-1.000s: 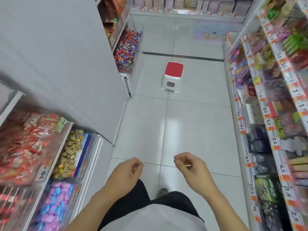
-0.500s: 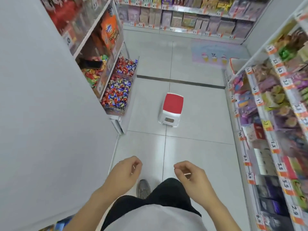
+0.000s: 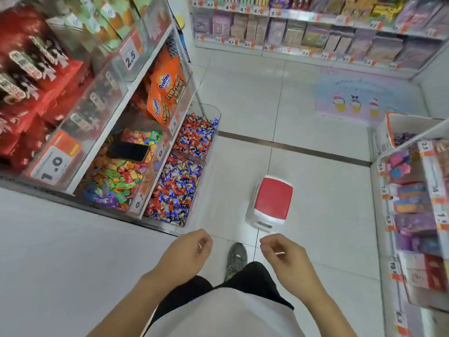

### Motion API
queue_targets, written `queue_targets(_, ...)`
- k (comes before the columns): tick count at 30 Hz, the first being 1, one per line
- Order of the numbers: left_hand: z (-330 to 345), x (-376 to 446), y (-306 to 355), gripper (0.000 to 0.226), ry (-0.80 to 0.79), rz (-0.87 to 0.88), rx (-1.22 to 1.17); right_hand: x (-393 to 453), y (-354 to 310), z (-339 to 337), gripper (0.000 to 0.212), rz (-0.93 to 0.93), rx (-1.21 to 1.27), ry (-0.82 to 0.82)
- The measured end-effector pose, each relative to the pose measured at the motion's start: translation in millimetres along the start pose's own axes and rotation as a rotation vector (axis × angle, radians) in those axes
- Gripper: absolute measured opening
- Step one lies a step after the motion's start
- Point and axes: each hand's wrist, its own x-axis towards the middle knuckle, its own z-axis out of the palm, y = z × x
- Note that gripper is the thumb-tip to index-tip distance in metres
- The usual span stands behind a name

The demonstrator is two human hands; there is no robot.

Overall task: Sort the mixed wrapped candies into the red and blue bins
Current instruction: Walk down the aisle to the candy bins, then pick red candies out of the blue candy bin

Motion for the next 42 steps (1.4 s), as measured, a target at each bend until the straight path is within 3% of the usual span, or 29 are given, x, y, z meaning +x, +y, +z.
queue_targets(11,-83,179,-11,0.011,0.109,-0.249,-0.139,279,-134,-39,0.012,-0.232,-0.264,-0.321)
queue_targets(17,-134,264,-36,0.019,0.205,-0.351,-0.149,398,-193,-7,0.011,-0.371,-0.42,-0.481)
queue_targets(24,-152,293,-53,0.02,0.365,-0.62,-0.18,504,-249,58,0.016,-0.587,-0.619,-0.901)
queue_targets(28,-134,308,-54,0.016,0.491,-0.92,-0.33,549,-245,95,0.015,-0.647,-0.804,-1.127)
queue_targets(33,-80,332,-53,0.048,0.618,-1.165,-0.564,599,-218,130,0.017,-0.815,-0.987,-1.393)
queue_targets(36,-52,347,-55,0.044,0.736,-1.276,-0.619,608,-194,151,0.018,-0.917,-1.124,-1.506)
queue_targets(38,-30,357,-65,0.027,0.799,-1.341,-0.667,608,-172,170,0.018,-0.941,-1.133,-1.557)
queue_targets(42,19,370,-114,0.02,0.857,-1.403,-0.703,599,-120,224,0.021,-1.043,-1.146,-1.512)
